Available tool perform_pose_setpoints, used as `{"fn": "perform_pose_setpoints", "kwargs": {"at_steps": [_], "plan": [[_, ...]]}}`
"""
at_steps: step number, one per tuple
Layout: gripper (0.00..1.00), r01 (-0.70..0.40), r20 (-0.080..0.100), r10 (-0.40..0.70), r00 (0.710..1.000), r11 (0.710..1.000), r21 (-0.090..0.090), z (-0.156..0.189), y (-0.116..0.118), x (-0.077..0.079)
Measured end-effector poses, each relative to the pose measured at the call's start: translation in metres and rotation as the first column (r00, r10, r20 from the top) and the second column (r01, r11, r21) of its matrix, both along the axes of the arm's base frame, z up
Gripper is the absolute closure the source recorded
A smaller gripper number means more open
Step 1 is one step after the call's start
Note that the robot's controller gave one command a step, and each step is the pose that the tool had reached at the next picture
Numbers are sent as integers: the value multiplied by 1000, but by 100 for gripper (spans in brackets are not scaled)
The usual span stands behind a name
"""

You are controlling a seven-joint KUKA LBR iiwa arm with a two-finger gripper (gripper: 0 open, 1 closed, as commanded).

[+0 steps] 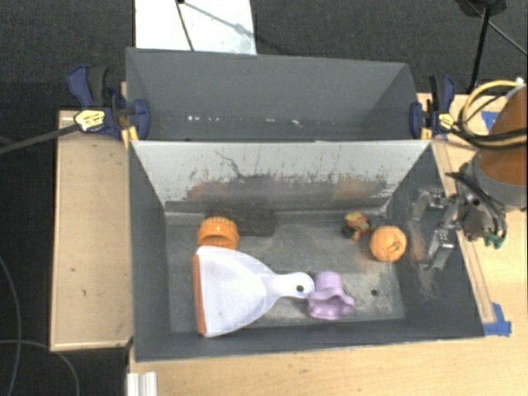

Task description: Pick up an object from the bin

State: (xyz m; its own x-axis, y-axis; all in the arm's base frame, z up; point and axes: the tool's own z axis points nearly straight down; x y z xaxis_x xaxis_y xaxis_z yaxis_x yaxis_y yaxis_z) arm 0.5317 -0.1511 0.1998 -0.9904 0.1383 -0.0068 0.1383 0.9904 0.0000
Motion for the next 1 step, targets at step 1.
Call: {"fn": "perform_pose_setpoints", "kwargs": {"at_steps": [1], "plan": [[0, -155, -2, 155, 988, 988, -1, -27, 1, 26]]}}
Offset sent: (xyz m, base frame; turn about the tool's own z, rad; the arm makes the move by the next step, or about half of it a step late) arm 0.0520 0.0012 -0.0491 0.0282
